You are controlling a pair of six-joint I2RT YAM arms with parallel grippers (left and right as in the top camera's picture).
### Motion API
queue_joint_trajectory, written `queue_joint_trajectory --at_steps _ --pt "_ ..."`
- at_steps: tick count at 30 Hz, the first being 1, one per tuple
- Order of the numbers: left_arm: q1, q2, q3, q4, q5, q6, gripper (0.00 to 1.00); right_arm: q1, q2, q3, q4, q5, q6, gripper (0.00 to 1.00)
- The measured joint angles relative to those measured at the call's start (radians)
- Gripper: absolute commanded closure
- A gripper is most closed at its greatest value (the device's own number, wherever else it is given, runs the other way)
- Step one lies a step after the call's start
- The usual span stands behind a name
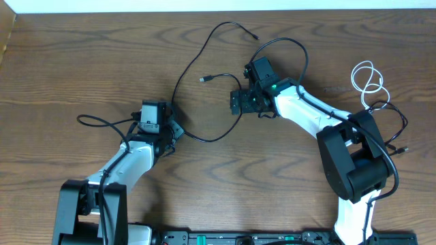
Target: Untangle cables
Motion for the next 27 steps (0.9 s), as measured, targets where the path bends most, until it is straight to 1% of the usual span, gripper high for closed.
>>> queue_joint_trajectory --at_steps 1,7,11,13,18,21,24,27 --pt "-0.002 0.002 0.000 -0.001 0.000 0.005 0.61 0.000 0.000 0.000 0.000 0.000 0.000 0.01" --pt "-0.076 0.022 0.009 0.001 -0.043 0.038 0.63 0.003 0.000 0.000 -0.003 0.002 0.000 0.01" --pt "-0.119 0.053 0.031 0.005 -0.104 0.051 0.71 0.006 -0.002 0.000 -0.012 0.002 0.000 0.01" --pt "-0.125 0.066 0.040 -0.001 -0.118 0.051 0.78 0.006 -0.002 0.000 -0.013 0.002 0.000 0.01" --pt "-0.125 0.075 0.064 -0.071 -0.125 0.051 0.80 0.006 -0.005 -0.005 -0.014 0.001 0.002 0.01" --pt "-0.122 0.072 0.074 -0.117 -0.068 0.049 0.80 0.006 -0.009 -0.005 -0.037 -0.004 0.017 0.01" --pt "-0.122 0.069 0.075 -0.143 0.055 0.041 0.93 0.006 -0.015 -0.005 -0.072 -0.037 0.027 0.01" --pt "-0.122 0.074 0.073 -0.153 0.186 0.044 0.92 0.006 -0.024 -0.006 -0.122 -0.096 0.032 0.01"
